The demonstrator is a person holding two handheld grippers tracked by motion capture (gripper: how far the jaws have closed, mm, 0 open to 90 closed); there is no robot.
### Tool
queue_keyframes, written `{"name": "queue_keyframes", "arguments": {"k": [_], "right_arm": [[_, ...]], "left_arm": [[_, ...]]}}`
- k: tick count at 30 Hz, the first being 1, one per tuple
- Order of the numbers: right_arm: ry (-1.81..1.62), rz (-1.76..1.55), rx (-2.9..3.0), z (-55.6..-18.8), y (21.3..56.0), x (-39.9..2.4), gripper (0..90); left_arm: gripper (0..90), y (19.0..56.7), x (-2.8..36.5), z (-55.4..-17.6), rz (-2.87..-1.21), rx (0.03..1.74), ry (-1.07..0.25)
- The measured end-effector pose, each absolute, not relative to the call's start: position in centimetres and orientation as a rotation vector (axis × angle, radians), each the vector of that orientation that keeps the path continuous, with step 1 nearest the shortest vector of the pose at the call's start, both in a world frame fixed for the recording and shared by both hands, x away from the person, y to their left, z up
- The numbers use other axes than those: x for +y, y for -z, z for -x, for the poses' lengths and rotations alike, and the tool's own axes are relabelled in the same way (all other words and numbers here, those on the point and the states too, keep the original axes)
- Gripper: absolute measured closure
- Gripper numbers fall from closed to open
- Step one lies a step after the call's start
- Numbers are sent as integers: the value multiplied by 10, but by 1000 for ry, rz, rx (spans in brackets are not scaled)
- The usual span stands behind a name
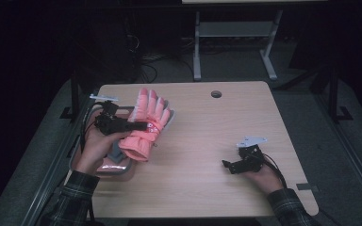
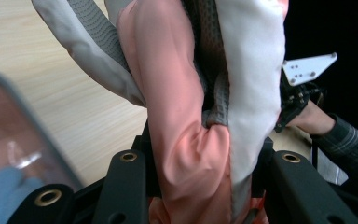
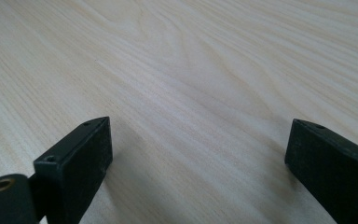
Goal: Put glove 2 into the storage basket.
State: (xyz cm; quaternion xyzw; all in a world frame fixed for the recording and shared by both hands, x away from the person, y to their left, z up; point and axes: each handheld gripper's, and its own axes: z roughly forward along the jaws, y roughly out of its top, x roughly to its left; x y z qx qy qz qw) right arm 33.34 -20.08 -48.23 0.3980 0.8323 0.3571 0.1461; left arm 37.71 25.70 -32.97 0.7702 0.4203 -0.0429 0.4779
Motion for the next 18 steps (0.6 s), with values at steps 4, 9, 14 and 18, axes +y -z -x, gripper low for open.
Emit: {"name": "queue_keyframes", "arguments": {"k": [4,9,14,18], "right_arm": [[-1028,-1146,2396,-333,482,-201,67],[-1025,-1150,2394,-334,482,-201,63],[-1024,-1150,2392,-334,482,-201,59],[-1023,-1155,2393,-334,482,-201,59]], "left_arm": [[612,328,276,-376,-1859,1065,80],[612,330,297,-375,-1835,1122,49],[612,332,317,-373,-1825,1171,21],[611,333,331,-371,-1814,1213,-8]]}}
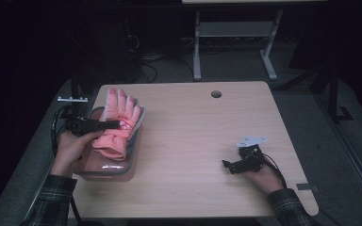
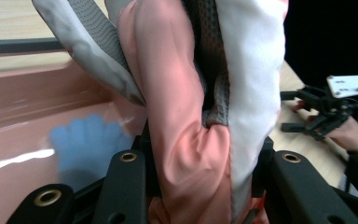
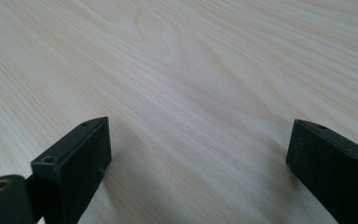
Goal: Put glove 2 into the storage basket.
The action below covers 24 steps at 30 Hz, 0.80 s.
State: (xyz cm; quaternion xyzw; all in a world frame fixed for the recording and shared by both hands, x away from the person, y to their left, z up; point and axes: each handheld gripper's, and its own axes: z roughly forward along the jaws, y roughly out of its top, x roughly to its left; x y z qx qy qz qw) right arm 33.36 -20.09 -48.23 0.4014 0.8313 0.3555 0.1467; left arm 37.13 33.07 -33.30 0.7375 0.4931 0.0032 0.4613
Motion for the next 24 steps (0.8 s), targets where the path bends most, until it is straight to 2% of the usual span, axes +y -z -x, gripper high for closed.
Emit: {"name": "queue_keyframes", "arguments": {"k": [11,24], "right_arm": [[-1019,-1156,2391,-334,482,-201,55],[-1019,-1154,2387,-335,483,-200,46]], "left_arm": [[603,354,350,-374,-1792,1334,-27],[598,383,346,-386,-1813,1410,18]]}}
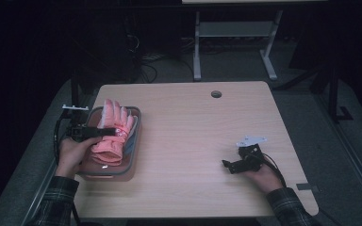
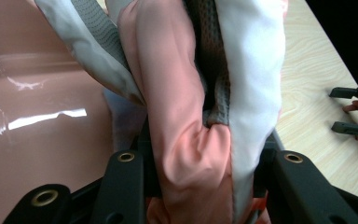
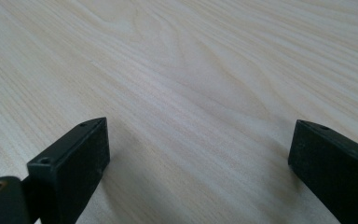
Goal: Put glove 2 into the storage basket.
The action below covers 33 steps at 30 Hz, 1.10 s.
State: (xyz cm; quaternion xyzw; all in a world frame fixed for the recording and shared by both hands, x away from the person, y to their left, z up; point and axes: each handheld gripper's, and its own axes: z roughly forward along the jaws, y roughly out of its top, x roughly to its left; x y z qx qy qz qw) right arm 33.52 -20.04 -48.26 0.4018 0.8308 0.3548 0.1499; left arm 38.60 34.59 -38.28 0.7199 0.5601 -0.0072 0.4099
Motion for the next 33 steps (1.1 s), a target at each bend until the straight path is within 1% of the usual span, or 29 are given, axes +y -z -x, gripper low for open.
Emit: {"name": "queue_keyframes", "arguments": {"k": [7,15,18,21,22,24,28,33], "right_arm": [[-1019,-1153,2387,-335,483,-200,46],[-1019,-1154,2387,-335,483,-200,46],[-1019,-1154,2388,-335,483,-200,46],[-1019,-1153,2387,-335,483,-200,46],[-1019,-1154,2387,-335,483,-200,46],[-1019,-1153,2387,-335,483,-200,46],[-1019,-1153,2387,-335,483,-200,46],[-1019,-1152,2387,-335,483,-200,46]], "left_arm": [[578,394,342,-391,-1840,1426,47],[516,409,338,-396,-1866,1446,81],[459,412,338,-397,-1868,1451,87],[372,410,338,-398,-1884,1443,78],[330,409,338,-398,-1890,1443,78],[282,406,338,-398,-1890,1445,64],[241,403,341,-400,-1883,1441,65],[224,400,346,-399,-1862,1433,54]]}}
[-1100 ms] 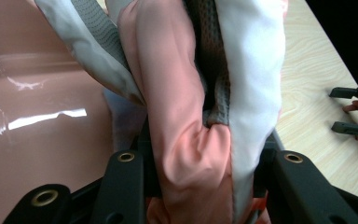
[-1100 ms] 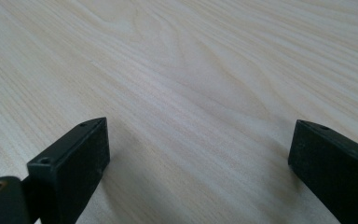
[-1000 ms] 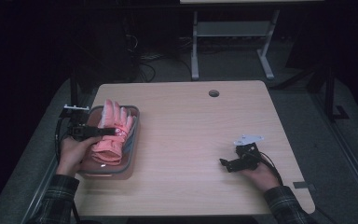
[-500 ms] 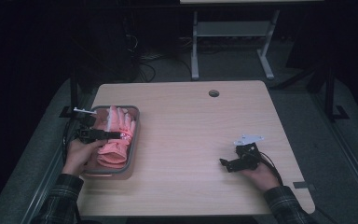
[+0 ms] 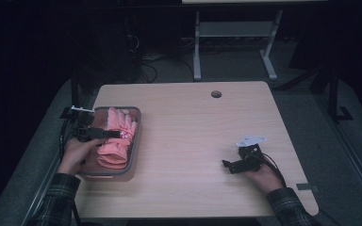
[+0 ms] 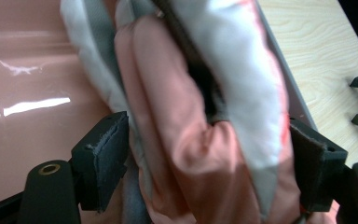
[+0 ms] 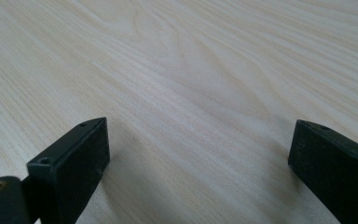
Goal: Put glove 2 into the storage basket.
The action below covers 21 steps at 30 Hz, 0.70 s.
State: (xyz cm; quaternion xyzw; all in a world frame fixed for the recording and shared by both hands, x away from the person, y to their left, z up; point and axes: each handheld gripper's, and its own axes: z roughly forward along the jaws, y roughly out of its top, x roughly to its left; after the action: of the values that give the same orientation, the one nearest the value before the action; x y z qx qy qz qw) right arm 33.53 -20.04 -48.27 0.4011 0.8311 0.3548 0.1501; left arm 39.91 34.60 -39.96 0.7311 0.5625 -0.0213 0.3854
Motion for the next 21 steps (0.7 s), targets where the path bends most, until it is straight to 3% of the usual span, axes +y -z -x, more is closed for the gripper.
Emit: {"name": "queue_keyframes", "arguments": {"k": [21], "right_arm": [[-1019,-1154,2387,-335,483,-200,46]], "left_arm": [[211,364,367,-388,-1844,1350,-99]]}}
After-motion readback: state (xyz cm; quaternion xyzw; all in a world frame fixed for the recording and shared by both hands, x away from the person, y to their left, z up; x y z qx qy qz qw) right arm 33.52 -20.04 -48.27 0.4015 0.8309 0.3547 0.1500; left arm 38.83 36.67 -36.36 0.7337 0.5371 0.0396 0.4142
